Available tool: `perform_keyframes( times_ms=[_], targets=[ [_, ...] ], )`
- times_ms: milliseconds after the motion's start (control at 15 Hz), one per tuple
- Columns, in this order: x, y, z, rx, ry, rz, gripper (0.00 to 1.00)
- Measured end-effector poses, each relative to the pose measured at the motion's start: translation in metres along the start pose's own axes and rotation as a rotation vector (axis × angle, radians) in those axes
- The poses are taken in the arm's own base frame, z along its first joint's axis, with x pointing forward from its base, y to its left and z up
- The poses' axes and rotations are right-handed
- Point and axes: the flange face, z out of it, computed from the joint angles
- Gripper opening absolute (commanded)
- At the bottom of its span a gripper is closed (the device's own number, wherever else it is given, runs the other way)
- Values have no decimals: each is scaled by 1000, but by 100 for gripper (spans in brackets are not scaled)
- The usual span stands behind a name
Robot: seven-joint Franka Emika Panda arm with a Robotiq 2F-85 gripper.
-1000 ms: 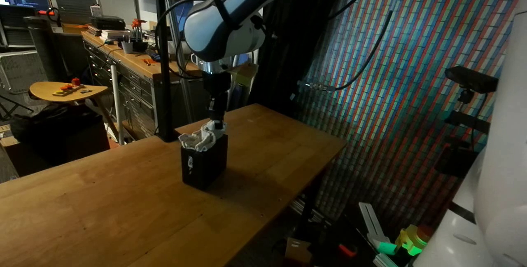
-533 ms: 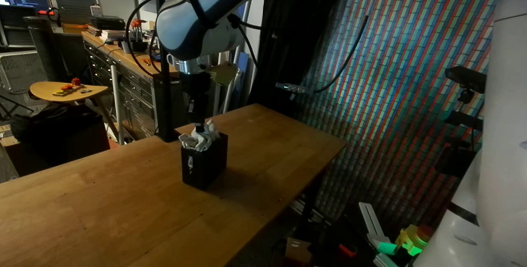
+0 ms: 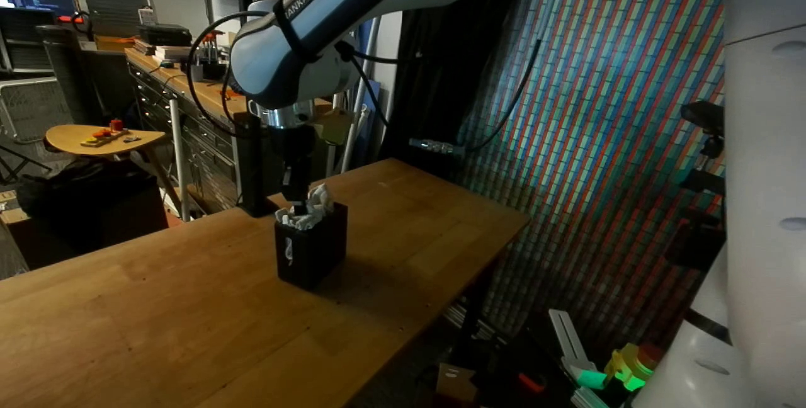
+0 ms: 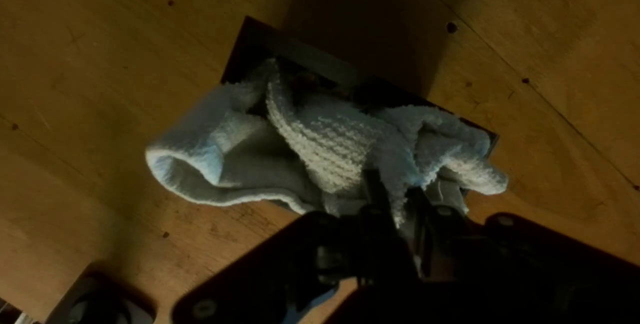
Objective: Put the towel in the box
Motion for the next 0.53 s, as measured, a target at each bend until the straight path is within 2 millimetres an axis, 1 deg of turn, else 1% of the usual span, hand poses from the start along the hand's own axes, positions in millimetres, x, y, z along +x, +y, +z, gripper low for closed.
perform_keyframes(
  times_ms=[133,200,267,333,533],
  targets=[
    [-2,3,7,12,-4,11,11],
    [-4,5,11,22,-6,19,13],
    [-5,7,16,36,-6,30,12],
    [-7,9,23,53,-6,42,13],
    [-8,9,49,112,-17,65,11]
  ],
)
